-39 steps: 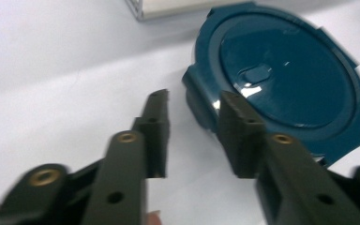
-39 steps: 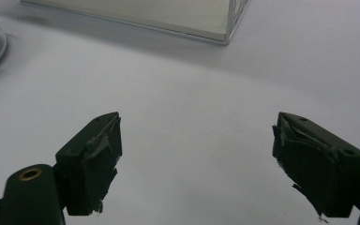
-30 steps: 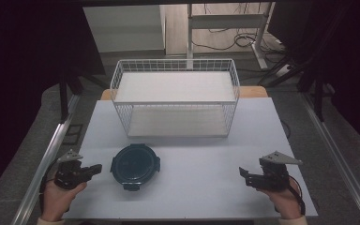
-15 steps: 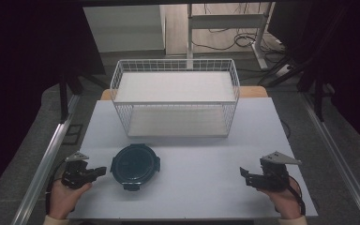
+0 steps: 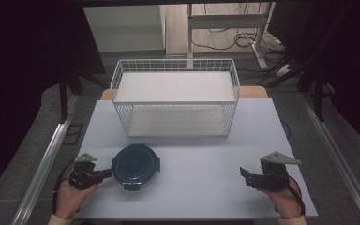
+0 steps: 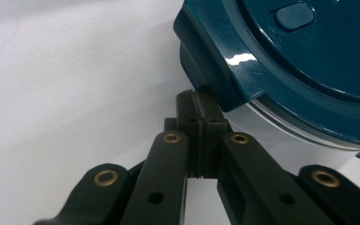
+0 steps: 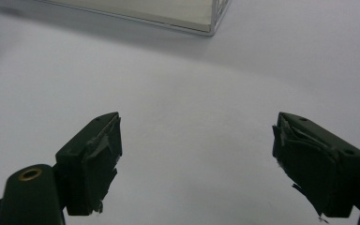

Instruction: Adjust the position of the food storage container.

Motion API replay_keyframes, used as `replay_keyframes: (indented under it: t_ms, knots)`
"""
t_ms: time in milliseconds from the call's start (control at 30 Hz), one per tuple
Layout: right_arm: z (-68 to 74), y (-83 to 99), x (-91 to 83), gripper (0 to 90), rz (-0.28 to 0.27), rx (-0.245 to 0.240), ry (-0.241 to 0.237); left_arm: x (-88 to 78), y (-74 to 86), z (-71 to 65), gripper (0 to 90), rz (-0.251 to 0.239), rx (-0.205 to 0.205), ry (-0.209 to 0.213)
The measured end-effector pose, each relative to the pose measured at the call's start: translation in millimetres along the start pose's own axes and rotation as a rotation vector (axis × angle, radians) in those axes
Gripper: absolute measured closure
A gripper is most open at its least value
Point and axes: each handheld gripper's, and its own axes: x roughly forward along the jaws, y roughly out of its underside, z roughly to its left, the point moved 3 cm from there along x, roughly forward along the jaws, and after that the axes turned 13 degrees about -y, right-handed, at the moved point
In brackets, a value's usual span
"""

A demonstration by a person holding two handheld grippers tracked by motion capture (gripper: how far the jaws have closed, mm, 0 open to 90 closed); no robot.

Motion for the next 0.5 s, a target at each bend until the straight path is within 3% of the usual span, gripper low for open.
replay_keyframes:
  t_ms: [200,500]
  knots:
    - [0.2,0.1,0.5,15.7,0.002,-0.002,0.001,-2.5,-2.9,-1.2,90.0,-0.023,-0.016,0.033]
    - [2.0,0.4,1.4,15.8,0.009,-0.012,0.0,1.1,-6.6,-4.8,90.0,-0.02,-0.014,0.011]
